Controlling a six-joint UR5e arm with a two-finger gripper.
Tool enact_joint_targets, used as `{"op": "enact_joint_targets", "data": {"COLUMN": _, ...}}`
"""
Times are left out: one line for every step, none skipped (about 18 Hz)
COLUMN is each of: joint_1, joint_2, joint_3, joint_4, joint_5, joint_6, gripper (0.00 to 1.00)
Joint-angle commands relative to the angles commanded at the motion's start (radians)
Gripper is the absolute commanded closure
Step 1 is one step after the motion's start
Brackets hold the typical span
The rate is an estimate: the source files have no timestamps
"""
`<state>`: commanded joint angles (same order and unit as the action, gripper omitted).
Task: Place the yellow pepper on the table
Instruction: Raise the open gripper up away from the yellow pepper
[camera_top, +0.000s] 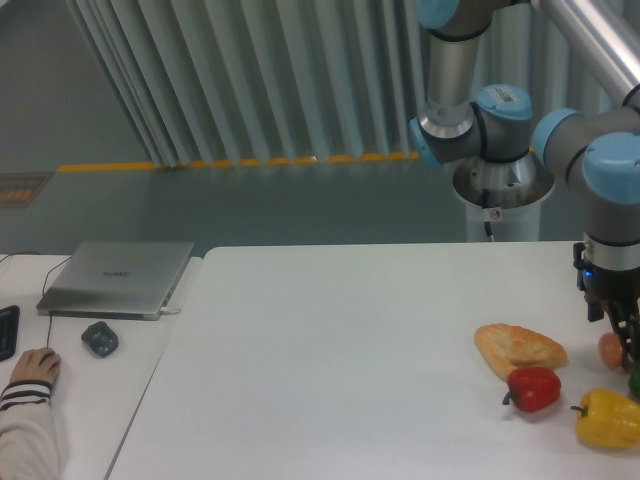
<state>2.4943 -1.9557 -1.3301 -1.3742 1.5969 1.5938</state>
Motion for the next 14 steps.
{"op": "enact_joint_targets", "data": {"joint_1": 0.000, "joint_2": -0.005, "joint_3": 0.018, "joint_4": -0.020, "joint_5": -0.002, "joint_6": 0.000, "gripper": 0.00}}
{"op": "enact_joint_targets", "data": {"joint_1": 0.000, "joint_2": -0.012, "joint_3": 0.035, "joint_4": -0.037, "joint_5": -0.002, "joint_6": 0.002, "gripper": 0.00}}
{"op": "enact_joint_targets", "data": {"joint_1": 0.000, "joint_2": -0.017, "joint_3": 0.046, "joint_4": -0.048, "joint_5": 0.000, "joint_6": 0.002, "gripper": 0.00}}
{"op": "enact_joint_targets", "data": {"joint_1": 0.000, "joint_2": -0.022, "joint_3": 0.054, "joint_4": -0.052, "joint_5": -0.002, "joint_6": 0.002, "gripper": 0.00}}
{"op": "enact_joint_targets", "data": {"joint_1": 0.000, "joint_2": -0.025, "joint_3": 0.058, "joint_4": -0.057, "joint_5": -0.002, "joint_6": 0.002, "gripper": 0.00}}
{"op": "enact_joint_targets", "data": {"joint_1": 0.000, "joint_2": -0.025, "joint_3": 0.060, "joint_4": -0.057, "joint_5": -0.002, "joint_6": 0.002, "gripper": 0.00}}
{"op": "enact_joint_targets", "data": {"joint_1": 0.000, "joint_2": -0.028, "joint_3": 0.060, "joint_4": -0.057, "joint_5": 0.000, "joint_6": 0.002, "gripper": 0.00}}
{"op": "enact_joint_targets", "data": {"joint_1": -0.002, "joint_2": -0.028, "joint_3": 0.058, "joint_4": -0.058, "joint_5": 0.000, "joint_6": 0.002, "gripper": 0.00}}
{"op": "enact_joint_targets", "data": {"joint_1": -0.002, "joint_2": -0.028, "joint_3": 0.057, "joint_4": -0.060, "joint_5": 0.003, "joint_6": 0.002, "gripper": 0.00}}
{"op": "enact_joint_targets", "data": {"joint_1": -0.002, "joint_2": -0.028, "joint_3": 0.055, "joint_4": -0.063, "joint_5": 0.008, "joint_6": 0.002, "gripper": 0.00}}
{"op": "enact_joint_targets", "data": {"joint_1": -0.002, "joint_2": -0.028, "joint_3": 0.054, "joint_4": -0.063, "joint_5": 0.011, "joint_6": 0.002, "gripper": 0.00}}
{"op": "enact_joint_targets", "data": {"joint_1": -0.002, "joint_2": -0.028, "joint_3": 0.054, "joint_4": -0.062, "joint_5": 0.014, "joint_6": 0.002, "gripper": 0.00}}
{"op": "enact_joint_targets", "data": {"joint_1": -0.002, "joint_2": -0.028, "joint_3": 0.052, "joint_4": -0.062, "joint_5": 0.014, "joint_6": 0.002, "gripper": 0.00}}
{"op": "enact_joint_targets", "data": {"joint_1": -0.002, "joint_2": -0.026, "joint_3": 0.052, "joint_4": -0.062, "joint_5": 0.014, "joint_6": 0.002, "gripper": 0.00}}
